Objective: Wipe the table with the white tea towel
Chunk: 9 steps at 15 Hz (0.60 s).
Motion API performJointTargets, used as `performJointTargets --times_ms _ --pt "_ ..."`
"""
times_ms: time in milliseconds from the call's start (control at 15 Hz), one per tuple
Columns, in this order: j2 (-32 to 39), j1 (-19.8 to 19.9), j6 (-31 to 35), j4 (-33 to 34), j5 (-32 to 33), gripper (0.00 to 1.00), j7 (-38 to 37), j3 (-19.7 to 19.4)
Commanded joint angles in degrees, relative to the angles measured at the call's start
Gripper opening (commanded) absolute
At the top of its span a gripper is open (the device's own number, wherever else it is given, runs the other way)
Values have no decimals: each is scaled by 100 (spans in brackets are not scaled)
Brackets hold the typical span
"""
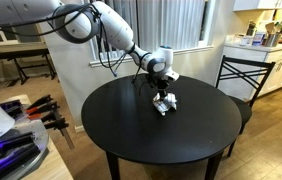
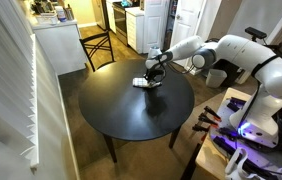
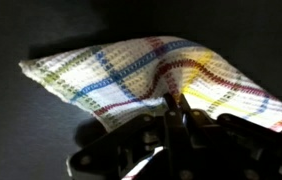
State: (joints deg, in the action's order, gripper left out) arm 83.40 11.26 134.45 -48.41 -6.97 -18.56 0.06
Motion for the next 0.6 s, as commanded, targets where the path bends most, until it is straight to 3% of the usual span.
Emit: performJointTargets --times_ms 0,133,267,533 --pt "91 -684 -426 501 289 1 163 72" --pt "251 -1170 -779 902 327 1 242 52" --pt "57 -1576 -877 636 408 1 348 91" --pt "65 -1947 -1223 596 473 1 1059 235"
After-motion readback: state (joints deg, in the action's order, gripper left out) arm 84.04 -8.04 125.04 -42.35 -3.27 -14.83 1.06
